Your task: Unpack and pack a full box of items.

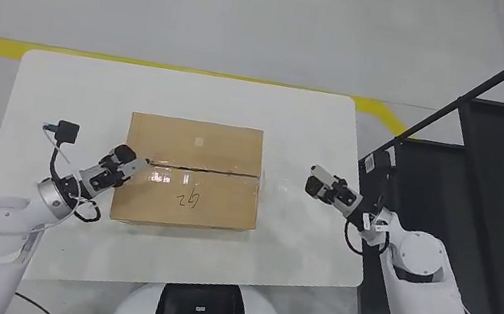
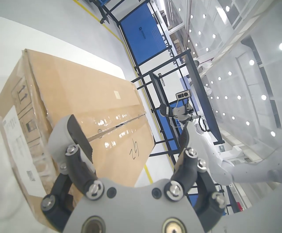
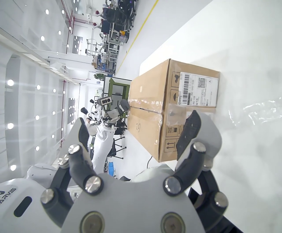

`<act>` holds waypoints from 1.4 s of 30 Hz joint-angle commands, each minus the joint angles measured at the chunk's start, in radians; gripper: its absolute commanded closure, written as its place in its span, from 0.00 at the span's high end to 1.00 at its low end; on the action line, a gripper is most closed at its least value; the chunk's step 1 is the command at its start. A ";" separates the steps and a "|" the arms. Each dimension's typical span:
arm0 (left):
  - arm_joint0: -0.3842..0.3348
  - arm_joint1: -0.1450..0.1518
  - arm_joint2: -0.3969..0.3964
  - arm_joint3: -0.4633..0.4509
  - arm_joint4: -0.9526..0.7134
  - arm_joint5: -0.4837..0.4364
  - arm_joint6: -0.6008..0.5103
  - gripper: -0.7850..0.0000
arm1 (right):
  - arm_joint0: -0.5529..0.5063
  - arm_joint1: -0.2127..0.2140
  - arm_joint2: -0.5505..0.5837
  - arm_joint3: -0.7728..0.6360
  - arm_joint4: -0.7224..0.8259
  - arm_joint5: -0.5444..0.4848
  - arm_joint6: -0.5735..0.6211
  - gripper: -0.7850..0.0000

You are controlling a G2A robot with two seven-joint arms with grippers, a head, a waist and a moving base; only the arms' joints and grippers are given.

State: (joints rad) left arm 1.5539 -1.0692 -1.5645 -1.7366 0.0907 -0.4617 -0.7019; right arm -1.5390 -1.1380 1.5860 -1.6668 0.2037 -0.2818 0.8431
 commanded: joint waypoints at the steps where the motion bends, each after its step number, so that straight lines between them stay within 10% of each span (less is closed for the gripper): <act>1: 0.000 0.003 -0.011 -0.004 0.014 0.004 -0.011 1.00 | -0.002 0.001 -0.004 0.000 0.000 0.001 -0.003 1.00; 28: -0.019 0.005 -0.002 -0.003 -0.002 0.011 -0.003 1.00 | 0.015 0.003 -0.031 0.035 -0.013 0.012 -0.046 1.00; 42: -0.019 0.005 -0.002 -0.003 -0.002 0.011 -0.003 1.00 | 0.205 0.027 -0.164 0.258 -0.946 -0.001 -0.234 1.00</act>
State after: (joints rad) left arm 1.5353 -1.0644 -1.5663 -1.7395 0.0891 -0.4504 -0.7047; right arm -1.3474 -1.1121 1.4343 -1.4239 -0.6557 -0.2733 0.6209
